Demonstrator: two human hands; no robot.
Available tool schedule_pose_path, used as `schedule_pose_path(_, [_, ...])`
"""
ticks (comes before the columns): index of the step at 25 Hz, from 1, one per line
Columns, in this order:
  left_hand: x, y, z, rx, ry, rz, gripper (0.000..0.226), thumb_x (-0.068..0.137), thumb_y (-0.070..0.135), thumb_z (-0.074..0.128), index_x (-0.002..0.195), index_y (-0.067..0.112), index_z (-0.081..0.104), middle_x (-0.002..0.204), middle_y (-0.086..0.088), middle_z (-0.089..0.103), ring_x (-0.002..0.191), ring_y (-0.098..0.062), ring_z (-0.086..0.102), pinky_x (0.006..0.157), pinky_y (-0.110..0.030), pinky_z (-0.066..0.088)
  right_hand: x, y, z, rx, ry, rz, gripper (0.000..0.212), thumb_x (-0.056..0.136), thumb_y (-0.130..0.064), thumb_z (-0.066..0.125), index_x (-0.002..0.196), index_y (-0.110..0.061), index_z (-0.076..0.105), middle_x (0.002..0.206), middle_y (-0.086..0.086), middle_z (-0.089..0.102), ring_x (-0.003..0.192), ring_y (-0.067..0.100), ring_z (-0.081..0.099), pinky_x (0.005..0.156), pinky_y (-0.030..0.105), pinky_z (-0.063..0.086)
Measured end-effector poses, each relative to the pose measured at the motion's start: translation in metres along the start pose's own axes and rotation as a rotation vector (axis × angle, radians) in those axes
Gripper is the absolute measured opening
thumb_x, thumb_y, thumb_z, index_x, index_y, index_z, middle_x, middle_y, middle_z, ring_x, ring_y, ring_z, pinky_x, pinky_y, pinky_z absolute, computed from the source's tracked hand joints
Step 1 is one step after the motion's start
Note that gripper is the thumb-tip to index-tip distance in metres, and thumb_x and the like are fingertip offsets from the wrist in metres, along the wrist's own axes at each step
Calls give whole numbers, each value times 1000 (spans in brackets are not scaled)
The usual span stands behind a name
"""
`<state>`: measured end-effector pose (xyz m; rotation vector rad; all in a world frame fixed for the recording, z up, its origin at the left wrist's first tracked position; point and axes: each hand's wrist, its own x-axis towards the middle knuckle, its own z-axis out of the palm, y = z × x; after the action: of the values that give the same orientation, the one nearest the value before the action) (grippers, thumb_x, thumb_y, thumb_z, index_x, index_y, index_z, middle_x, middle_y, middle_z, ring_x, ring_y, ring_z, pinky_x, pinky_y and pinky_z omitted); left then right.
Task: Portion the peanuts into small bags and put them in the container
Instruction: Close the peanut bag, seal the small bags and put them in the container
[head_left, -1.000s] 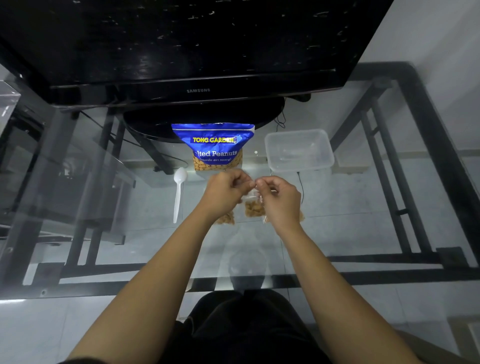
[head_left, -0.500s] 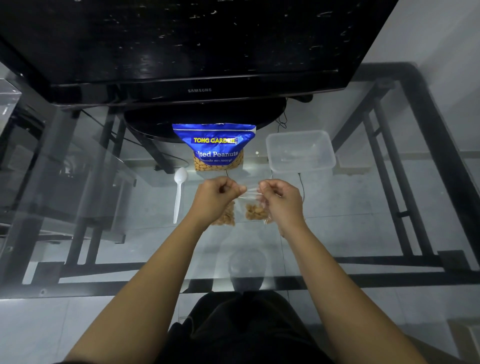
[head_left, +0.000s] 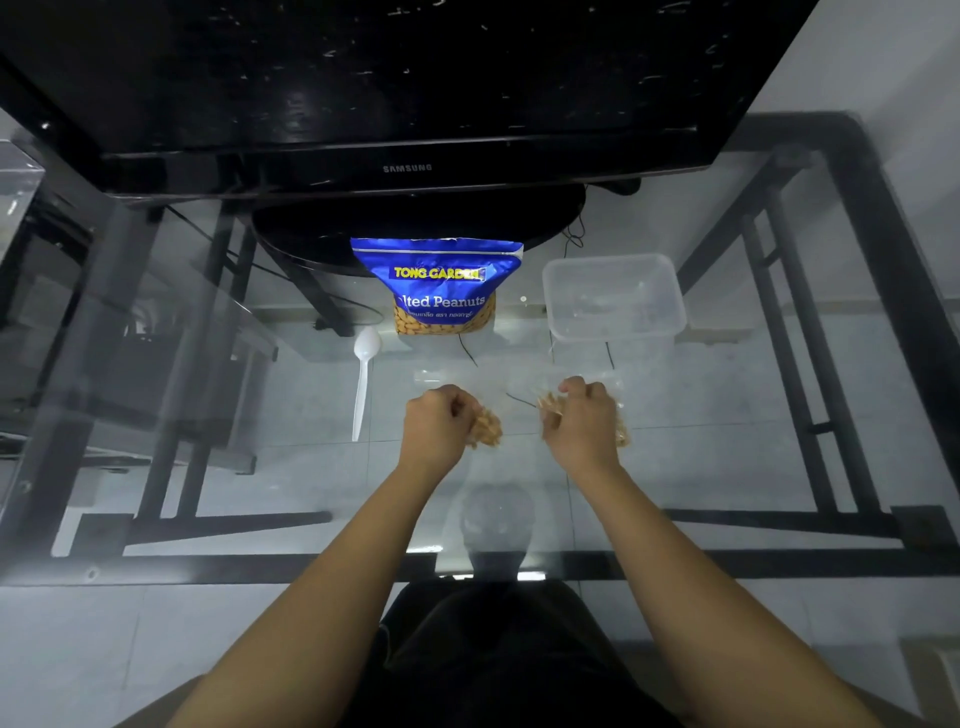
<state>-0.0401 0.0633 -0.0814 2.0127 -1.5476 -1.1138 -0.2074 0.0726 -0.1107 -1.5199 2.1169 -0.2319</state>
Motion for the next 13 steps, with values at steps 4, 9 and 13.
schedule_pose_path(4, [1,0,11,172,44,17,13,89,12,55,90,2,63,86,-15,68,75,-26,61,63,-27,43,2,-2,-3,7,18,30,34,88,-17,60,119,-8,49,118,19,50,106,34,50,80,38,42])
schedule_pose_path(9, [-5,-3,12,321,146,74,18,89,16,56,96,-1,52,89,-13,58,75,-28,54,63,-32,37,1,2,-5,195,5,38,30,86,-8,61,114,-11,51,112,13,58,92,27,59,68,32,45])
schedule_pose_path(13, [-9,9,13,56,146,189,17,90,21,57,98,5,58,88,-7,60,70,-17,59,58,-18,44,-8,8,-2,342,56,24,21,87,-12,62,105,-14,53,100,6,63,89,22,62,71,31,52])
